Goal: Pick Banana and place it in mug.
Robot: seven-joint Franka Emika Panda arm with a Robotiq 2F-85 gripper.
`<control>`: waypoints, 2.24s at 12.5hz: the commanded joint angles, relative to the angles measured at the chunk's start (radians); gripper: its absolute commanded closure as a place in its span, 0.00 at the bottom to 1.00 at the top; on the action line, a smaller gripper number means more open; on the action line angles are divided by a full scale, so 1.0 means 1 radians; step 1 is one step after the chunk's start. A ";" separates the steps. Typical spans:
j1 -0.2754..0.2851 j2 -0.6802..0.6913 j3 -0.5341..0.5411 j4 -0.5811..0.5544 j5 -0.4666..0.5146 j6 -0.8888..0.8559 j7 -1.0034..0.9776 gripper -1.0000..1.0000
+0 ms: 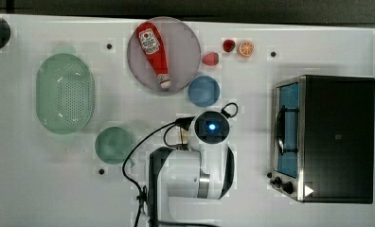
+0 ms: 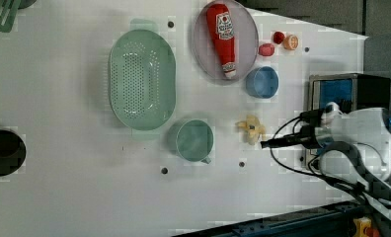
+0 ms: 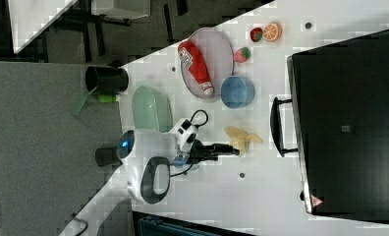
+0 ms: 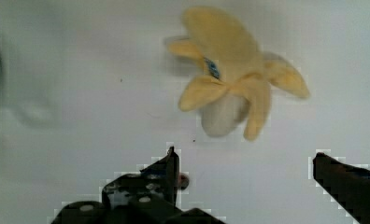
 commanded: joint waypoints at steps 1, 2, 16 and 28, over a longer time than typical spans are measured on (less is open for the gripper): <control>0.011 0.067 -0.001 0.021 -0.012 0.189 -0.234 0.00; 0.011 0.106 0.001 0.019 -0.012 0.241 -0.235 0.00; 0.008 0.125 -0.022 0.013 -0.011 0.358 -0.227 0.68; 0.034 -0.345 0.108 0.156 0.001 -0.361 0.007 0.68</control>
